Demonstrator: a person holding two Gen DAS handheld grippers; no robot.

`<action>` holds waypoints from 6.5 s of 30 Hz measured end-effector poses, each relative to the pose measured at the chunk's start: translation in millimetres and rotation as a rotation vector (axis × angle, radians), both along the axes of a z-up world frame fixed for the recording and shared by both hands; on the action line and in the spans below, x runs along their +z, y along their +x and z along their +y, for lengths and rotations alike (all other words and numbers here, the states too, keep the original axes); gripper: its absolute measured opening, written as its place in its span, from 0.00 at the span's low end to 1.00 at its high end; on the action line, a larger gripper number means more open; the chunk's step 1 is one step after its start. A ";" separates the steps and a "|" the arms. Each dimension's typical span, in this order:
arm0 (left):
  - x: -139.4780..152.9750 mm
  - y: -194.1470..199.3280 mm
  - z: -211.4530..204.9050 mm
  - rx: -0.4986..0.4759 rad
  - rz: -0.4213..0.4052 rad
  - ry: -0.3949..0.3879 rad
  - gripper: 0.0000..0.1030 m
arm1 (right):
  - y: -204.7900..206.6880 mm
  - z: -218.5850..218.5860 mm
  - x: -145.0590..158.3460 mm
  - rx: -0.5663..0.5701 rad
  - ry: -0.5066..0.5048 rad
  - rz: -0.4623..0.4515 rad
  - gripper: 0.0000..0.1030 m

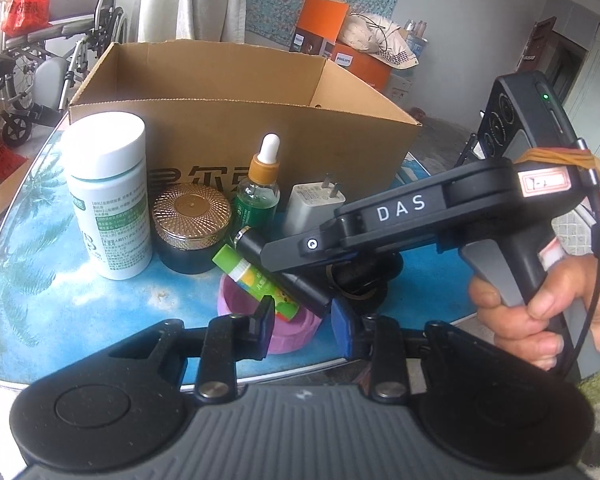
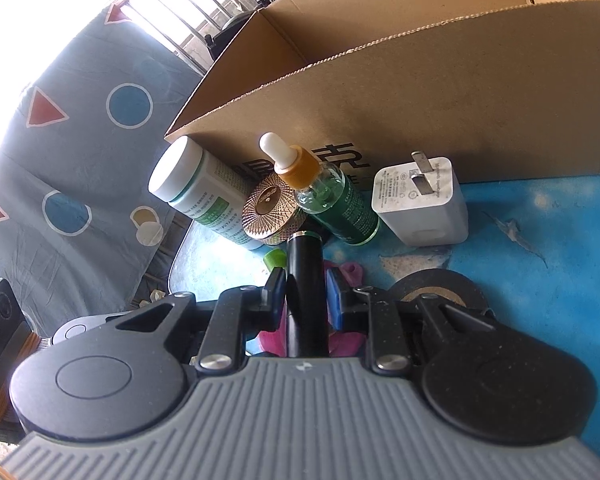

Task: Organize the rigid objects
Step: 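Carry the black cylinder with the right gripper over the cardboard box, then lower the cylinder into the box and open the right gripper, then move the right gripper to the green lip balm tube and grasp it, then carry the lip balm with the right gripper into the box and lower it, then open the right gripper to release the lip balm and withdraw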

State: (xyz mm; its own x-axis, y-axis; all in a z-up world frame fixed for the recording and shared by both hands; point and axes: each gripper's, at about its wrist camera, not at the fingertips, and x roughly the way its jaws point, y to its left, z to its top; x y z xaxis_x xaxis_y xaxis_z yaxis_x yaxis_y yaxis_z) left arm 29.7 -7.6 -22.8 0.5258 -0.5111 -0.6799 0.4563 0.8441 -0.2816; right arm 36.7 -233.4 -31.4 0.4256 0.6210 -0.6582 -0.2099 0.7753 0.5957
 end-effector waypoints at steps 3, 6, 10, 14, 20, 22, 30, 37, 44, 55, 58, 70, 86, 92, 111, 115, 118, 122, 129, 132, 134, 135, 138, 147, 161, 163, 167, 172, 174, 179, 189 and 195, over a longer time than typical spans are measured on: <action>-1.8 4.6 -1.7 -0.016 0.050 -0.052 0.36 | 3.8 3.3 2.5 0.018 -0.019 0.018 0.20; -4.3 9.2 -7.2 -0.034 0.068 -0.065 0.36 | 7.1 8.9 1.4 0.038 -0.049 0.049 0.21; -13.1 17.2 -10.7 -0.013 0.105 -0.058 0.34 | 9.0 18.3 -3.6 0.068 -0.089 0.072 0.22; -17.2 21.7 -9.4 0.014 0.117 -0.068 0.34 | 7.9 17.4 -5.1 0.050 -0.069 0.085 0.21; -12.2 18.3 -8.1 0.014 0.100 -0.083 0.34 | -4.6 10.0 -0.1 -0.003 -0.027 0.049 0.20; -6.2 14.0 -8.5 0.007 0.086 -0.083 0.34 | -10.6 8.9 3.0 -0.013 -0.020 0.035 0.20; 35.5 -6.5 -8.2 -0.014 -0.007 -0.098 0.34 | -40.4 3.6 43.0 -0.030 0.019 -0.073 0.20; 85.8 3.4 -3.6 0.000 -0.140 -0.092 0.34 | -31.5 10.5 100.3 -0.013 0.020 -0.218 0.20; 113.3 65.5 0.9 0.084 -0.178 -0.053 0.34 | 58.7 29.6 135.4 0.022 -0.015 -0.242 0.20; 111.3 109.3 44.2 0.211 -0.141 -0.055 0.34 | 236.5 71.3 76.7 0.058 -0.105 0.114 0.20; 109.0 103.9 52.0 0.222 -0.131 -0.055 0.34 | 258.5 85.9 46.8 0.102 -0.105 0.226 0.20; 110.6 94.9 64.4 0.239 -0.164 -0.046 0.36 | 324.4 128.1 16.2 0.189 -0.213 0.327 0.23; 109.0 79.9 63.6 0.233 -0.184 -0.030 0.39 | 320.1 95.8 21.9 0.056 -0.125 0.297 0.48; 112.9 54.9 60.6 0.178 -0.189 -0.049 0.47 | 262.4 68.8 84.1 0.071 -0.083 0.138 0.48; 11.1 -5.1 -10.0 0.009 -0.005 0.107 0.43 | -27.1 -0.6 49.4 0.045 -0.004 -0.111 0.46; 0.9 0.6 -15.5 0.008 0.009 0.118 0.35 | -31.5 7.8 28.0 0.049 -0.031 -0.101 0.38; -0.1 6.9 -16.8 0.008 0.015 0.116 0.31 | -24.9 15.9 17.9 0.061 -0.062 -0.083 0.33; -2.4 12.5 -19.7 0.010 0.029 0.124 0.31 | -12.8 23.7 11.3 0.081 -0.076 -0.054 0.26; -13.9 22.3 -21.4 0.011 0.062 0.132 0.30 | -1.0 27.1 -2.9 0.082 -0.067 -0.018 0.20; -14.6 20.7 -22.5 0.016 0.046 0.144 0.28 | 0.6 24.5 -8.1 0.070 -0.033 -0.004 0.17; -12.8 19.5 -22.5 0.019 0.036 0.149 0.26 | -0.5 21.1 -8.9 0.056 -0.012 -0.003 0.16; -11.5 18.9 -22.5 0.022 0.031 0.151 0.24 | -2.0 20.8 -8.5 0.051 -0.007 -0.007 0.15; -4.9 17.3 -20.6 0.026 0.021 0.141 0.23 | -8.6 19.0 -4.7 0.038 0.001 -0.028 0.14; 39.2 -0.9 -18.9 0.037 -0.085 0.154 0.23 | -25.7 17.3 29.5 0.014 0.047 -0.138 0.14; 135.3 61.9 -17.9 0.068 -0.176 0.135 0.23 | 40.4 13.8 141.0 0.060 0.068 -0.304 0.14; 136.3 85.0 -16.5 0.070 -0.145 0.140 0.23 | 67.8 11.3 144.2 0.066 0.083 -0.252 0.14; 125.6 127.9 -13.5 0.073 -0.066 0.159 0.23 | 130.8 11.7 139.0 0.069 0.108 -0.097 0.14; 100.2 161.0 -2.9 0.107 -0.001 0.214 0.29 | 184.1 23.3 101.4 0.067 0.082 0.075 0.14; 94.0 167.1 2.7 0.119 0.024 0.219 0.31 | 196.7 32.6 81.6 0.064 0.065 0.133 0.14; 86.9 172.0 17.3 0.144 0.028 0.230 0.33 | 222.7 45.7 39.7 0.076 0.012 0.248 0.14; 92.1 171.0 28.5 0.171 0.016 0.192 0.35 | 254.0 81.2 7.2 0.123 -0.057 0.359 0.18; 104.1 153.7 36.6 0.179 -0.017 0.144 0.40 | 237.7 70.4 27.4 0.086 -0.020 0.303 0.27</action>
